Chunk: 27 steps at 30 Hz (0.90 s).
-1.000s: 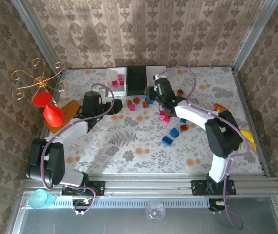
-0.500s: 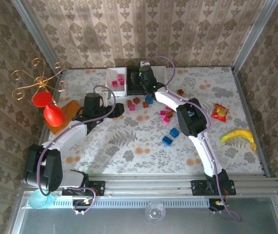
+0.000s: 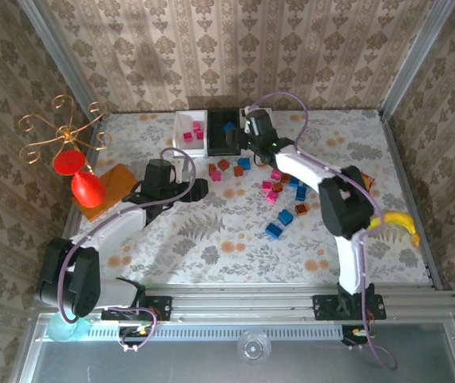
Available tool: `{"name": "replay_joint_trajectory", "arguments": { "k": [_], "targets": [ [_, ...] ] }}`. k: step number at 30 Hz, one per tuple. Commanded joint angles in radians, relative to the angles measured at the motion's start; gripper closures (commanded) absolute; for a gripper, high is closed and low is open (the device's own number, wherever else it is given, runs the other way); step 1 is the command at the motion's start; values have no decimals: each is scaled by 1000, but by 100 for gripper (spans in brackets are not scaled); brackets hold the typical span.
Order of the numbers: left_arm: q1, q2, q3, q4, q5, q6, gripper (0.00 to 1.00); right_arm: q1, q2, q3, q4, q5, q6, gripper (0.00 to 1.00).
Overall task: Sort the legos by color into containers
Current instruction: Place the lego in the container, then pick up the lego from the top-center of the table.
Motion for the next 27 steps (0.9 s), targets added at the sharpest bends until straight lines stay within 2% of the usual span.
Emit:
{"name": "replay_joint_trajectory", "arguments": {
  "k": [1, 4, 13, 27],
  "targets": [
    [-7, -34, -25, 21, -12, 22, 17, 3, -98, -140, -28, 29, -14, 29],
    [-10, -45, -31, 22, -9, 26, 17, 3, -97, -182, -56, 33, -13, 26],
    [-13, -94, -60, 25, -27, 31, 17, 17, 90, -7, -199, 35, 17, 17],
    [-14, -111, -65, 19, -32, 45, 17, 9, 280, 204, -318, 39, 56, 22]
  ]
}}
